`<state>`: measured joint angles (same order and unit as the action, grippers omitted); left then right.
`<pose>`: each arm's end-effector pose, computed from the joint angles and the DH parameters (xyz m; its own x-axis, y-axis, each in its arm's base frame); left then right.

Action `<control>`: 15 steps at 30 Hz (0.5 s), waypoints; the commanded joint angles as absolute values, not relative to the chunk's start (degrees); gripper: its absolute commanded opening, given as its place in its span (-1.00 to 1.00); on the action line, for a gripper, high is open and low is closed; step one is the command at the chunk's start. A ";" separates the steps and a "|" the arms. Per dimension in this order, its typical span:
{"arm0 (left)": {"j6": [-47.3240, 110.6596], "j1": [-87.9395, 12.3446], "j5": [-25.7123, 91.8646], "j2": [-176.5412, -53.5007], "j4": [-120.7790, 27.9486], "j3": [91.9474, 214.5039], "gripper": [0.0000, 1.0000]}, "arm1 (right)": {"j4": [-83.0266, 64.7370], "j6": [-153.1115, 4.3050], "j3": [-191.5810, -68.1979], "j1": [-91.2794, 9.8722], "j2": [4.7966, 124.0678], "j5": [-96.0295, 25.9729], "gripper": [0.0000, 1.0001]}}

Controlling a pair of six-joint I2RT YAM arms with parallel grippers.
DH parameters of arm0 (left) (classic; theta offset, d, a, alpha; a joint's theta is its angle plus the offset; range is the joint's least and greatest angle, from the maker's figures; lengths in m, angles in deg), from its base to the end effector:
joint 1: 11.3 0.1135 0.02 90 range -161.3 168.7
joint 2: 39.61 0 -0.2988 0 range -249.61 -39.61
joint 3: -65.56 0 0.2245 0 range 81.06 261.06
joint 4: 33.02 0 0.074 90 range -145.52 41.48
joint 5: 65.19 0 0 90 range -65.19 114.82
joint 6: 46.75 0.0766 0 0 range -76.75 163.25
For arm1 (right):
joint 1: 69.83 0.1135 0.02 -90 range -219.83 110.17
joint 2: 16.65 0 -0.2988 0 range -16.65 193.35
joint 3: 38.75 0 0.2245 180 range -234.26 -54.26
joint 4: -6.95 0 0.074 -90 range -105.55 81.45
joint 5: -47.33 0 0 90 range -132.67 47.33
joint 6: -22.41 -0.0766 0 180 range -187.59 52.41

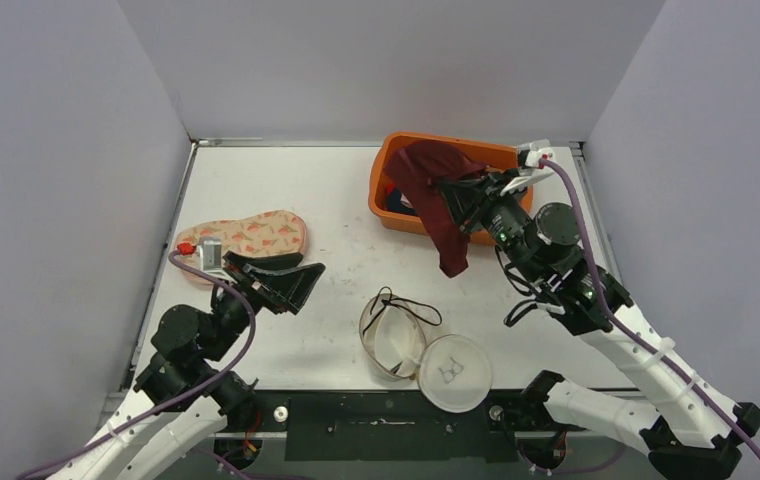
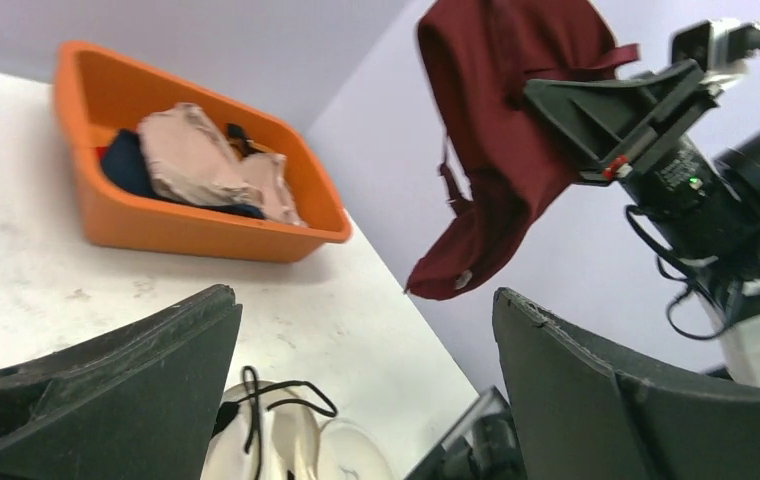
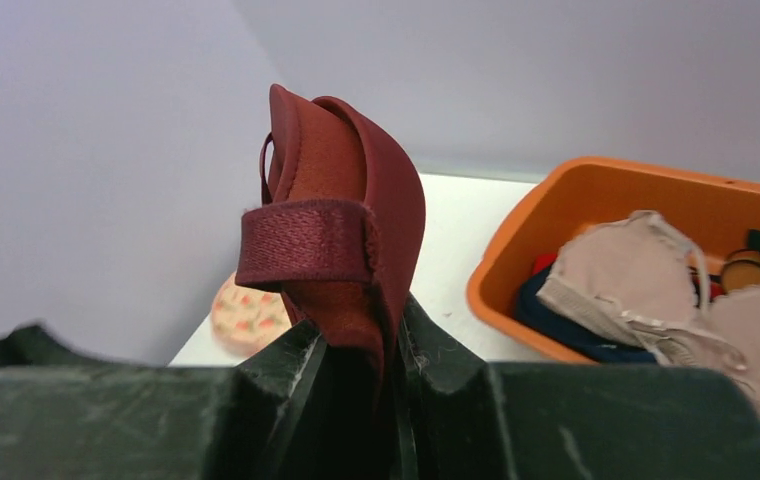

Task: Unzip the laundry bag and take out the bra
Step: Place the bra in the bin.

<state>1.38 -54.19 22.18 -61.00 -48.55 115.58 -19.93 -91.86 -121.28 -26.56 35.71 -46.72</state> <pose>0.0650 -0.0556 0.3642 -0.3083 -0.6237 -0.7183 0.5927 0.4647 -0.6578 0.1361 0.1207 0.4716 -0.2218 0.3543 -0.9085 -0.5937 0.6900 0.4141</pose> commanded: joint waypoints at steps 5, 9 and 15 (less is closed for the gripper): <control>-6.13 -53.84 8.06 -55.92 -53.15 108.00 0.93 | -6.09 -94.94 -123.20 -34.29 44.23 -58.40 -0.89; -10.92 -53.83 6.50 -55.43 -54.29 104.84 0.93 | -1.05 -99.89 -122.52 -43.93 50.16 -51.18 -0.89; -14.34 -53.84 7.36 -53.94 -51.89 100.10 0.93 | 10.24 -104.64 -117.75 -55.70 57.97 -40.64 -0.89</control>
<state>-10.84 -54.19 8.04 -55.25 -54.54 101.59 -2.07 -100.36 -120.14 -50.76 54.90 -48.08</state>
